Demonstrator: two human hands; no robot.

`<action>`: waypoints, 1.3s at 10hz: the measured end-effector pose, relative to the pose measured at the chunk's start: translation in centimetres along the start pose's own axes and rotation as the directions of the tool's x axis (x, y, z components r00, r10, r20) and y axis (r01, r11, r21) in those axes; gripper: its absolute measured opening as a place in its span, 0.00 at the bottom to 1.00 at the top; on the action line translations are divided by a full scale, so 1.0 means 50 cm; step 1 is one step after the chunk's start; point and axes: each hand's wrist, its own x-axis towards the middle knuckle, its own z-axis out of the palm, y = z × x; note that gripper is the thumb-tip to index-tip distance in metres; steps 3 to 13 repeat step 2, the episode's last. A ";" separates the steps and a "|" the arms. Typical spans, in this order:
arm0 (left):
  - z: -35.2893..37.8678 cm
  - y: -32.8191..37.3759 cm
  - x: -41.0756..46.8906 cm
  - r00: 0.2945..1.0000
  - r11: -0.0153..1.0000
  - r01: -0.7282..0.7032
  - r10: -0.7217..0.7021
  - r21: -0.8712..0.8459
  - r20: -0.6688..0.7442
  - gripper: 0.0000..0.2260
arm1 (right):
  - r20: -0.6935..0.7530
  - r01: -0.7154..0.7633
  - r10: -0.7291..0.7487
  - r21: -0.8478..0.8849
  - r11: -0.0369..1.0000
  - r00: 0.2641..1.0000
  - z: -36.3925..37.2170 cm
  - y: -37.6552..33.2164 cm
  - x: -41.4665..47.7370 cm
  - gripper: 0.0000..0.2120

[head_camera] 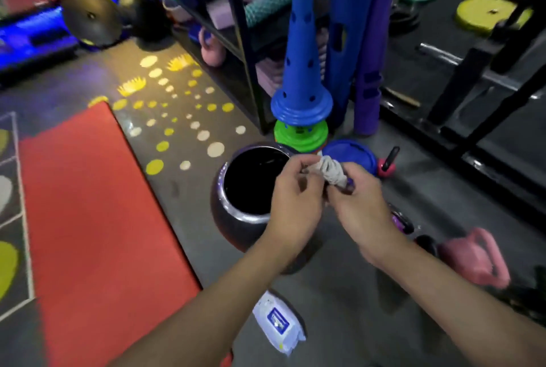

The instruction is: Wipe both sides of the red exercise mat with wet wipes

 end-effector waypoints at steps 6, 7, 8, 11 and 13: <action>-0.132 0.079 0.052 0.991 0.959 -0.050 0.082 0.277 -0.104 0.09 | 0.088 0.104 -0.093 -0.127 0.986 0.992 0.135 -0.098 0.046 0.12; -0.132 0.079 0.052 0.991 0.959 -0.050 0.082 0.277 -0.104 0.09 | 0.088 0.104 -0.093 -0.127 0.986 0.992 0.135 -0.098 0.046 0.12; -0.132 0.079 0.052 0.991 0.959 -0.050 0.082 0.277 -0.104 0.09 | 0.088 0.104 -0.093 -0.127 0.986 0.992 0.135 -0.098 0.046 0.12; -0.132 0.079 0.052 0.991 0.959 -0.050 0.082 0.277 -0.104 0.09 | 0.088 0.104 -0.093 -0.127 0.986 0.992 0.135 -0.098 0.046 0.12; -0.132 0.079 0.052 0.991 0.959 -0.050 0.082 0.277 -0.104 0.09 | 0.088 0.104 -0.093 -0.127 0.986 0.992 0.135 -0.098 0.046 0.12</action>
